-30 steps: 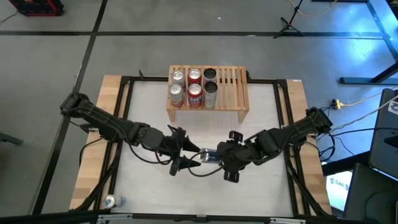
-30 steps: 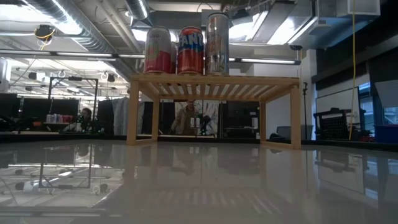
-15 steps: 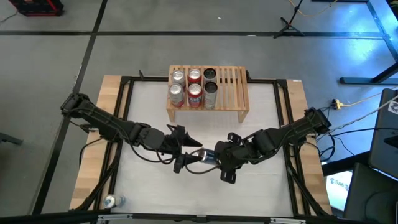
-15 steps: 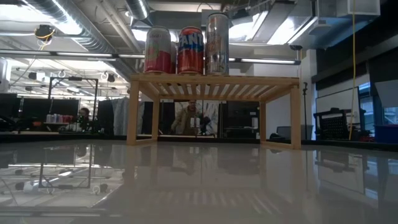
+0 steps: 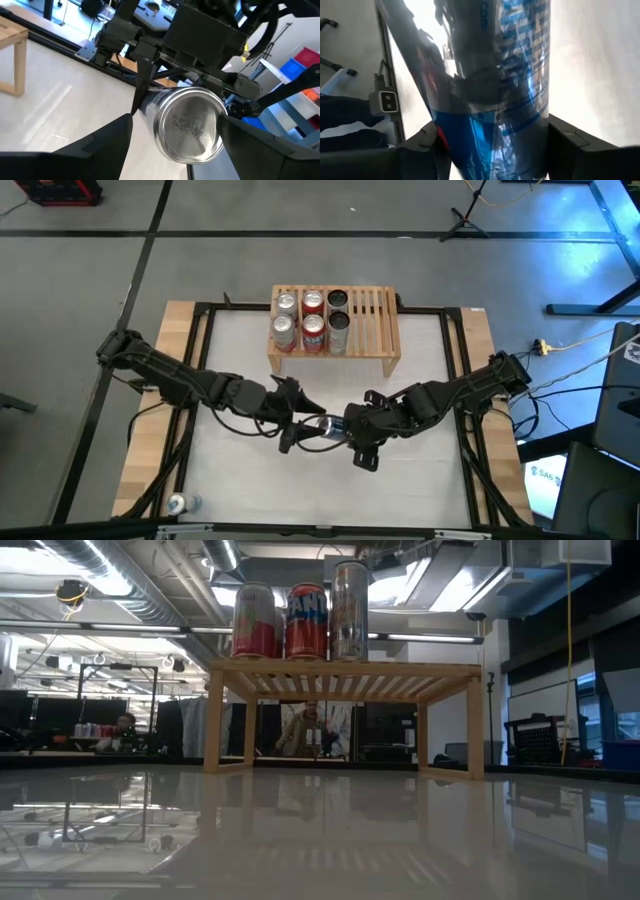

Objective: Place canned beverage on shelf
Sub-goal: Put the right blue soda can on the shelf

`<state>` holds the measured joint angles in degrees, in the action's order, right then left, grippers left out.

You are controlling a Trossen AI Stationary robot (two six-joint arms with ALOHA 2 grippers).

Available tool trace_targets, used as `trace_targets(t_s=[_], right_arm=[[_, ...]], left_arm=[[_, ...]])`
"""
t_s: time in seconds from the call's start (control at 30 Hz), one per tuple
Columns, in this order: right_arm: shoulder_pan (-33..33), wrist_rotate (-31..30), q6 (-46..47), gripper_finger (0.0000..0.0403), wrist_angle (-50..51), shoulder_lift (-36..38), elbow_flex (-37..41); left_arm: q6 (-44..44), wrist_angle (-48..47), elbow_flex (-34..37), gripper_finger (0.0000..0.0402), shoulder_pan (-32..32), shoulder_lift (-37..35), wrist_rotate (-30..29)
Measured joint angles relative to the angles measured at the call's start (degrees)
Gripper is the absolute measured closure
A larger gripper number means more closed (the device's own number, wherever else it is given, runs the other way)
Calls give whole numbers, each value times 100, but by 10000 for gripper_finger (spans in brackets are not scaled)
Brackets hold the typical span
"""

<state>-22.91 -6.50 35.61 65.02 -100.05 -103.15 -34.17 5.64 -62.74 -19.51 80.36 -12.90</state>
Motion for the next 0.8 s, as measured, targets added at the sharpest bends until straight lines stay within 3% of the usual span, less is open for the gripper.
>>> trace_targets(t_s=[0.8], right_arm=[[4,-200,-456,192,-352,-2,0]], left_arm=[[-299,-19,0,102,238,-131,1059]])
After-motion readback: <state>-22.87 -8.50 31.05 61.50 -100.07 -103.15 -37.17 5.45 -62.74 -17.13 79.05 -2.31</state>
